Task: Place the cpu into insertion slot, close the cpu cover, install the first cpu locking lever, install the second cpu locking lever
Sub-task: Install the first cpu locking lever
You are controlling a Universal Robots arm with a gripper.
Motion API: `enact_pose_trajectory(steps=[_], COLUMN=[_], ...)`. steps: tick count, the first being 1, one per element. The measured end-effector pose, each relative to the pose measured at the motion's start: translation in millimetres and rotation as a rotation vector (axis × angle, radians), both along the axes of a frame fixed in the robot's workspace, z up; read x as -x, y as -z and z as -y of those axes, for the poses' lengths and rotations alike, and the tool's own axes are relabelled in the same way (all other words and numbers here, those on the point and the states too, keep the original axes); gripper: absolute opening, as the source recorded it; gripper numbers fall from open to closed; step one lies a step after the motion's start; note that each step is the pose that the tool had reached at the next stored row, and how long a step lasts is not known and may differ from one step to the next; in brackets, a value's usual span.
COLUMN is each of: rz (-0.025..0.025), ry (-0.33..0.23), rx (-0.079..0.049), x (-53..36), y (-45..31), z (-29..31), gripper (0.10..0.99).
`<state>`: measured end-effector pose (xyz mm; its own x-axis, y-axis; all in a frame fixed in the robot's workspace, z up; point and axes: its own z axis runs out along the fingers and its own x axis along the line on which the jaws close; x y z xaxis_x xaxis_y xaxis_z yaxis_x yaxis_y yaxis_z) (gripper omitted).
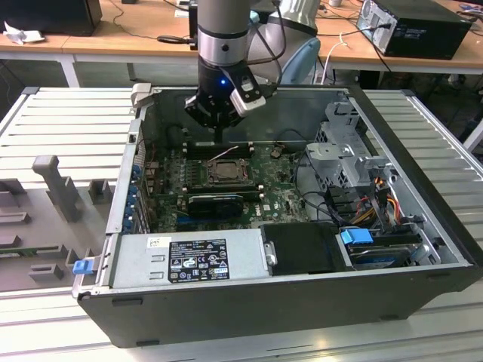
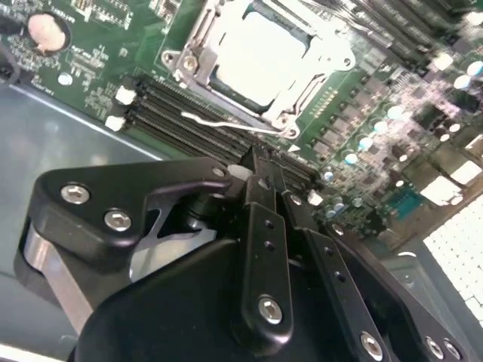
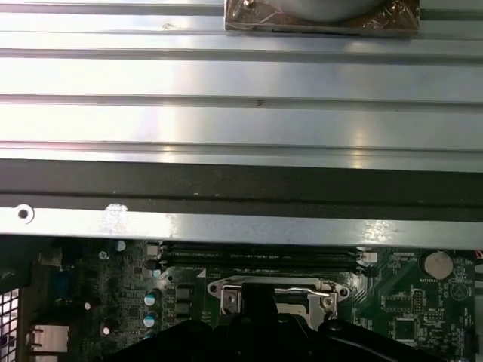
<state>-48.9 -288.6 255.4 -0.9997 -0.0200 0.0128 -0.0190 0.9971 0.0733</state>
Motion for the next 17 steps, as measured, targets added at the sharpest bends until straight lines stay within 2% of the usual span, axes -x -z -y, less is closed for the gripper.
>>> enact_pose_trajectory(steps=[1, 2, 5, 10, 13, 15, 17], rz=[-0.0001, 0.0004, 0.0038, 0.0039, 0.0043, 0.0068, 0.0091], ry=[0.000, 0.000, 0.000, 0.000, -0.001, -0.001, -0.001], rx=[-0.008, -0.011, -0.010, -0.010, -0.011, -0.030, -0.033], x=[-0.7, -1.0, -1.4, -11.4, -13.6, -13.8, -13.8], y=[0.2, 0.9, 3.7, 13.9, 17.0, 17.3, 18.4], z=[0.3, 0.3, 0.4, 0.4, 0.4, 0.4, 0.6], gripper=[0.106, 0.106, 0.106, 0.106, 0.106, 0.106, 0.106])
